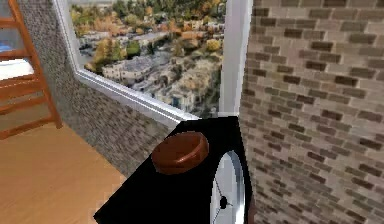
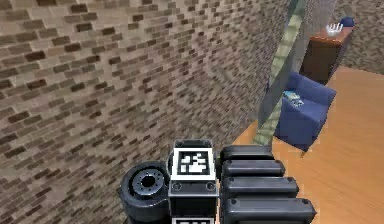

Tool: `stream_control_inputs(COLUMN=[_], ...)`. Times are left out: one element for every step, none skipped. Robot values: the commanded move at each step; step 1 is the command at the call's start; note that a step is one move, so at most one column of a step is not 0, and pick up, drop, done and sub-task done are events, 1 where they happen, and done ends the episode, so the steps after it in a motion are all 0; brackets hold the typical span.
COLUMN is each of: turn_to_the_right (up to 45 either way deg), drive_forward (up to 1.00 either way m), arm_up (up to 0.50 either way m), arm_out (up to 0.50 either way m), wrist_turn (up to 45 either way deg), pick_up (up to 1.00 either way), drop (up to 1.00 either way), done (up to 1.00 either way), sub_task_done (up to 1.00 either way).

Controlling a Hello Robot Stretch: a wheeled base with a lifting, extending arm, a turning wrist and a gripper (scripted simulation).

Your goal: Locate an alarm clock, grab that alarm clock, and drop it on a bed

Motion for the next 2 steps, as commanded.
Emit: stream_control_inputs(turn_to_the_right=[-42.0, 0.0], drive_forward=[0.00, 1.00], arm_up=[0.00, 0.00], arm_out=[0.00, 0.00], wrist_turn=[0.0, 0.0], pick_up=[0.00, 0.00], drop=[0.00, 0.00], done=[0.00, 0.00], sub_task_done=[0.00, 0.00])
